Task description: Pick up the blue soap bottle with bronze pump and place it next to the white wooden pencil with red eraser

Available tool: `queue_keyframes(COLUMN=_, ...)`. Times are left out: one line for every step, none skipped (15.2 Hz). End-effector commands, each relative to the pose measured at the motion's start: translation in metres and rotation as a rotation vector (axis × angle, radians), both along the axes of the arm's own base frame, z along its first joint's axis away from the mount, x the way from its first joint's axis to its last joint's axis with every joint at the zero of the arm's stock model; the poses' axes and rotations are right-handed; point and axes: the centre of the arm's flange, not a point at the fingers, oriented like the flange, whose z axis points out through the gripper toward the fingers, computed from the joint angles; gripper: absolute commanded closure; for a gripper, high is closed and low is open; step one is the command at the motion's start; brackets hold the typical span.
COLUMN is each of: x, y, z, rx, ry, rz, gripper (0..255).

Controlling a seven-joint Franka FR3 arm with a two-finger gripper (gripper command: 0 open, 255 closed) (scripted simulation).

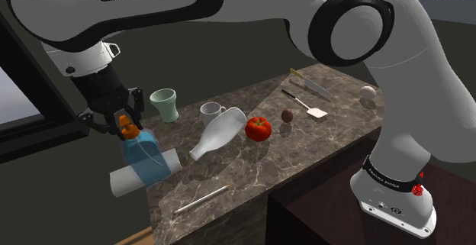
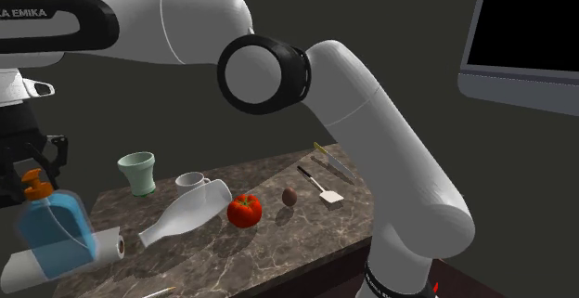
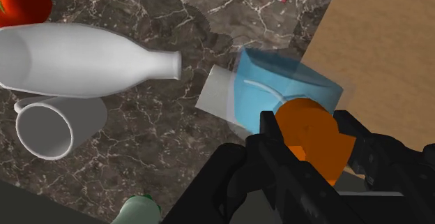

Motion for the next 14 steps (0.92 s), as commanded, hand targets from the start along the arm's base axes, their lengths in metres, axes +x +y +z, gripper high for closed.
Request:
queue_keyframes(x=0.0, y=0.0, z=-0.01, rx=0.001, ry=-0.001, rz=0.0, gripper=255)
queue_keyframes(x=0.0, y=0.0, z=-0.015, rx=0.001, ry=-0.001, rz=0.0, gripper=255)
queue_keyframes(x=0.0, y=0.0, z=-0.02, rx=0.001, ry=-0.001, rz=0.0, gripper=255)
queue_keyframes(x=0.0, y=0.0, z=-0.025, rx=0.001, ry=-0.001, rz=0.0, gripper=255)
queue_keyframes(x=0.0, y=0.0, z=-0.031, rx=0.001, ry=-0.001, rz=0.0, gripper=255)
queue_keyframes(x=0.0, y=0.0, z=-0.036, rx=0.001, ry=-0.001, rz=0.0, gripper=255)
queue_keyframes(x=0.0, y=0.0, z=-0.041, rx=0.001, ry=-0.001, rz=0.0, gripper=255)
queue_keyframes(x=0.0, y=0.0, z=-0.048, rx=0.001, ry=-0.001, rz=0.0, gripper=255)
queue_keyframes(x=0.0, y=0.0, z=-0.048, rx=0.001, ry=-0.001, rz=0.0, gripper=255)
queue_keyframes(x=0.0, y=0.0, z=-0.048, rx=0.001, ry=-0.001, rz=0.0, gripper=255)
queue_keyframes(x=0.0, y=0.0, z=-0.048, rx=0.001, ry=-0.001, rz=0.0, gripper=255)
queue_keyframes(x=0.0, y=0.0, z=-0.048, rx=0.001, ry=-0.001, rz=0.0, gripper=255)
queue_keyframes(x=0.0, y=0.0, z=-0.048, rx=0.001, ry=-0.001, rz=0.0, gripper=255)
queue_keyframes(x=0.0, y=0.0, z=-0.048, rx=0.001, ry=-0.001, rz=0.0, gripper=255)
